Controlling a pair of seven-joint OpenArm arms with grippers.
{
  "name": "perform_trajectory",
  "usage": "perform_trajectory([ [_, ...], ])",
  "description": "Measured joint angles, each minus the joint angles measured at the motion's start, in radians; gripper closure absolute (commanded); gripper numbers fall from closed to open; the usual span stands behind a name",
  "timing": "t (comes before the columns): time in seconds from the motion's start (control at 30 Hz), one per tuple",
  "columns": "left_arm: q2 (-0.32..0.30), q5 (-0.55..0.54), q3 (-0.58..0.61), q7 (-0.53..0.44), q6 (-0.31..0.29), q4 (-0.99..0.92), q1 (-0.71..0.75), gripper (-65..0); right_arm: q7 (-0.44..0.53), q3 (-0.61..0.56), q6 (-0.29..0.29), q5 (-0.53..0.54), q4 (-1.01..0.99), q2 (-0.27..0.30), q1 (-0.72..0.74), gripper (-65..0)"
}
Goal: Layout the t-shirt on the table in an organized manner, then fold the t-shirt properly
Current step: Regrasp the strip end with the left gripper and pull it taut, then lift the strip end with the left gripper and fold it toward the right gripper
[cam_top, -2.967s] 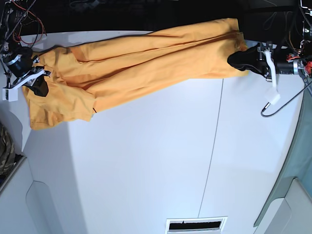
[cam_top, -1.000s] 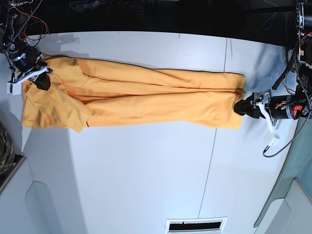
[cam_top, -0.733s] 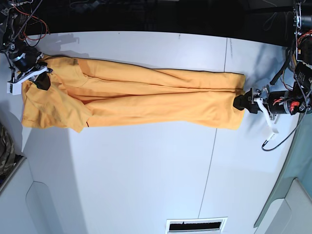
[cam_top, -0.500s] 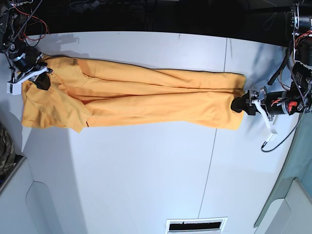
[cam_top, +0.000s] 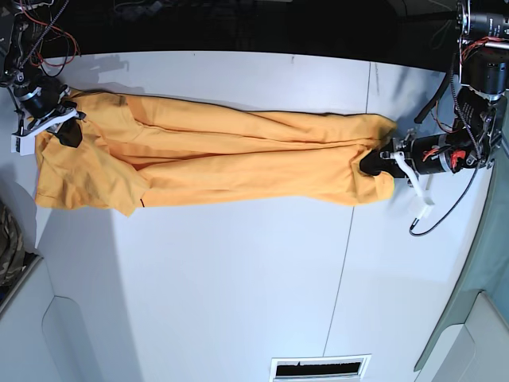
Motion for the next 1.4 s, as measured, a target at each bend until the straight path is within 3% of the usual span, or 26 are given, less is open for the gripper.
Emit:
perform_trajectory([
  [0.3, -0.075, -0.032, 0.008, 0.151, 0.015, 0.241, 0.021, 0.0, -0.005, 0.000, 0.004, 0.000, 0.000, 0.000, 0.000, 0.0],
  [0.5, -0.047, -0.235, 0.008, 0.310, 0.016, 0.397, 0.022, 0.0, -0.003, 0.000, 0.001, 0.000, 0.000, 0.000, 0.000, 0.0],
  [0.6, 0.007, -0.230, 0.007, 0.316, 0.016, 0.463, 0.026, 0.0, -0.003, 0.000, 0.001, 0.000, 0.000, 0.000, 0.000, 0.0],
  [0.73, 0.137, -0.223, 0.006, 0.299, 0.016, 0.494, 0.023, 0.0, -0.003, 0.000, 0.002, 0.000, 0.000, 0.000, 0.000, 0.0],
  [0.97, 0.359, -0.002, 0.005, 0.195, 0.019, 0.493, 0.025, 0.0, -0.003, 0.000, 0.001, 0.000, 0.000, 0.000, 0.000, 0.0],
  [1.4, 0.570, 0.237, 0.000, -0.002, 0.020, 0.258, 0.025, 0.0, -0.005, 0.000, 0.001, 0.008, 0.000, 0.000, 0.000, 0.0],
])
